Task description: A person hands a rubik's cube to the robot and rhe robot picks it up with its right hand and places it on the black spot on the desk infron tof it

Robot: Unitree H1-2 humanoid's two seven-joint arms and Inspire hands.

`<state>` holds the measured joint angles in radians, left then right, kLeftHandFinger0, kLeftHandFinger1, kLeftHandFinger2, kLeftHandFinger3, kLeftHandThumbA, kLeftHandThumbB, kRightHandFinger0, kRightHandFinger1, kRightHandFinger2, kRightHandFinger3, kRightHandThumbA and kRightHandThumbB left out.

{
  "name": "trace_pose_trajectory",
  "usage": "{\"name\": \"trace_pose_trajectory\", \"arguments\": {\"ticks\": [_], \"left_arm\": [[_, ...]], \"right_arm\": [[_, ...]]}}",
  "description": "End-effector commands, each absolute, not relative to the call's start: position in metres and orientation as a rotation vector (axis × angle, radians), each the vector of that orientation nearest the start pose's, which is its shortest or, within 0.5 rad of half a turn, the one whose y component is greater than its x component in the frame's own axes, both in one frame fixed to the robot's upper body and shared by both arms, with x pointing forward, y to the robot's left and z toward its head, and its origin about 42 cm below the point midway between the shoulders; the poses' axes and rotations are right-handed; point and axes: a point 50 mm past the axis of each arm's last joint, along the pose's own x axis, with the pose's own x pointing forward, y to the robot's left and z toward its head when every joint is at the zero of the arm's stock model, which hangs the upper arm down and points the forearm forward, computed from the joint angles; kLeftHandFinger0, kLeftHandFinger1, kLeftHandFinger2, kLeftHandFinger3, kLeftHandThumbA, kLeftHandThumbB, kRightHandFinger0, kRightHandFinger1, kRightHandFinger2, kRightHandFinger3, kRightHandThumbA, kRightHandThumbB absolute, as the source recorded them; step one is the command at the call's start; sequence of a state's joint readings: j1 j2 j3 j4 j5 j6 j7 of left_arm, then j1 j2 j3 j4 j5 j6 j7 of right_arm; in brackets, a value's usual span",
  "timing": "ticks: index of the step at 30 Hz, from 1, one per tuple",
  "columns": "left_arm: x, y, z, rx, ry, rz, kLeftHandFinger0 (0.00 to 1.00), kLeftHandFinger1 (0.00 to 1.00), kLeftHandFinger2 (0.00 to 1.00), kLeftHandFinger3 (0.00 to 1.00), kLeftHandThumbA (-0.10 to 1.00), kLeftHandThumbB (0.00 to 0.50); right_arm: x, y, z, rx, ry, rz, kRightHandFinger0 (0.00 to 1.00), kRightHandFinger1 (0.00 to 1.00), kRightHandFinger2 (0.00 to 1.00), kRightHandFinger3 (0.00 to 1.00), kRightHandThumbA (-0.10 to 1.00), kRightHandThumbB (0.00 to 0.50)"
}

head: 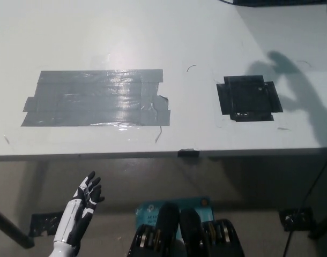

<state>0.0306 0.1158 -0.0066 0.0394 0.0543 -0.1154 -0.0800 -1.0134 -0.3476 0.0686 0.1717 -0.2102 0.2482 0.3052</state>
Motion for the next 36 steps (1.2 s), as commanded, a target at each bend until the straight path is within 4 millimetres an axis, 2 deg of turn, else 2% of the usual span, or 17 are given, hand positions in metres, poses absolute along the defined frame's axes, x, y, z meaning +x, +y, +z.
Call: {"name": "trace_pose_trajectory", "arguments": {"ticks": [1, 7, 9, 13, 15, 16, 19, 21, 23, 25, 27, 28, 30, 32, 33, 35, 36], "left_arm": [[0.277, 0.245, 0.096, 0.165, -0.091, -0.111, 0.89, 0.96, 1.0, 1.0, 0.85, 0.012], [0.268, 0.247, 0.095, 0.185, -0.085, -0.118, 0.89, 0.96, 1.0, 1.0, 0.87, 0.006], [0.265, 0.248, 0.094, 0.189, -0.083, -0.113, 0.88, 0.96, 1.0, 1.0, 0.87, 0.004], [0.266, 0.248, 0.096, 0.18, -0.086, -0.109, 0.88, 0.95, 1.0, 1.0, 0.87, 0.006], [0.267, 0.248, 0.097, 0.163, -0.078, -0.107, 0.89, 0.96, 1.0, 1.0, 0.87, 0.018], [0.268, 0.248, 0.097, 0.166, -0.084, -0.108, 0.89, 0.96, 1.0, 1.0, 0.86, 0.009], [0.27, 0.249, 0.098, 0.182, -0.096, -0.108, 0.87, 0.94, 1.0, 1.0, 0.86, 0.0], [0.27, 0.249, 0.098, 0.178, -0.094, -0.107, 0.87, 0.94, 1.0, 1.0, 0.86, 0.001], [0.271, 0.249, 0.098, 0.179, -0.096, -0.112, 0.87, 0.94, 1.0, 1.0, 0.86, 0.007], [0.272, 0.248, 0.098, 0.185, -0.098, -0.117, 0.88, 0.95, 1.0, 1.0, 0.88, 0.006], [0.272, 0.248, 0.098, 0.187, -0.097, -0.116, 0.88, 0.95, 1.0, 1.0, 0.88, 0.009], [0.271, 0.248, 0.097, 0.188, -0.093, -0.112, 0.88, 0.96, 1.0, 1.0, 0.89, 0.004], [0.268, 0.249, 0.096, 0.188, -0.09, -0.108, 0.88, 0.96, 1.0, 1.0, 0.89, 0.0], [0.268, 0.249, 0.096, 0.191, -0.088, -0.107, 0.88, 0.96, 1.0, 1.0, 0.89, 0.0], [0.274, 0.248, 0.098, 0.194, -0.096, -0.104, 0.87, 0.95, 1.0, 1.0, 0.89, 0.001], [0.275, 0.248, 0.1, 0.191, -0.098, -0.107, 0.87, 0.95, 1.0, 1.0, 0.89, 0.001], [0.275, 0.248, 0.1, 0.172, -0.092, -0.109, 0.89, 0.96, 1.0, 1.0, 0.87, 0.014]], "right_arm": [[0.509, -0.217, 0.437, -0.716, -0.408, 0.268, 1.0, 1.0, 1.0, 1.0, 0.79, 0.5], [0.525, -0.222, 0.388, -0.692, -0.249, 0.286, 1.0, 1.0, 1.0, 1.0, 0.79, 0.5], [0.531, -0.221, 0.365, -0.696, -0.183, 0.285, 1.0, 1.0, 1.0, 1.0, 0.79, 0.5], [0.539, -0.22, 0.349, -0.69, -0.134, 0.297, 1.0, 1.0, 1.0, 1.0, 0.85, 0.5], [0.54, -0.219, 0.349, -0.702, -0.134, 0.291, 1.0, 1.0, 1.0, 1.0, 0.88, 0.5], [0.539, -0.221, 0.346, -0.704, -0.127, 0.288, 1.0, 1.0, 1.0, 1.0, 0.94, 0.5], [0.535, -0.223, 0.352, -0.7, -0.146, 0.276, 1.0, 1.0, 1.0, 1.0, 0.96, 0.5], [0.53, -0.226, 0.36, -0.663, -0.179, 0.27, 1.0, 1.0, 1.0, 1.0, 0.92, 0.496], [0.519, -0.229, 0.372, -0.639, -0.236, 0.272, 1.0, 1.0, 1.0, 1.0, 0.9, 0.48], [0.504, -0.232, 0.385, -0.652, -0.288, 0.27, 1.0, 1.0, 1.0, 1.0, 0.94, 0.485], [0.487, -0.234, 0.396, -0.667, -0.374, 0.273, 1.0, 1.0, 1.0, 1.0, 0.97, 0.481], [0.471, -0.234, 0.406, -0.661, -0.417, 0.283, 1.0, 1.0, 1.0, 1.0, 0.99, 0.499], [0.455, -0.232, 0.413, -0.641, -0.469, 0.3, 1.0, 1.0, 1.0, 1.0, 0.96, 0.489], [0.433, -0.233, 0.422, -0.635, -0.539, 0.314, 1.0, 1.0, 1.0, 1.0, 0.97, 0.479], [0.413, -0.235, 0.434, -0.634, -0.594, 0.317, 1.0, 1.0, 1.0, 1.0, 0.99, 0.474], [0.395, -0.238, 0.439, -0.617, -0.625, 0.319, 1.0, 1.0, 1.0, 1.0, 0.97, 0.486], [0.368, -0.24, 0.441, -0.597, -0.665, 0.31, 1.0, 1.0, 1.0, 1.0, 0.98, 0.5]]}}
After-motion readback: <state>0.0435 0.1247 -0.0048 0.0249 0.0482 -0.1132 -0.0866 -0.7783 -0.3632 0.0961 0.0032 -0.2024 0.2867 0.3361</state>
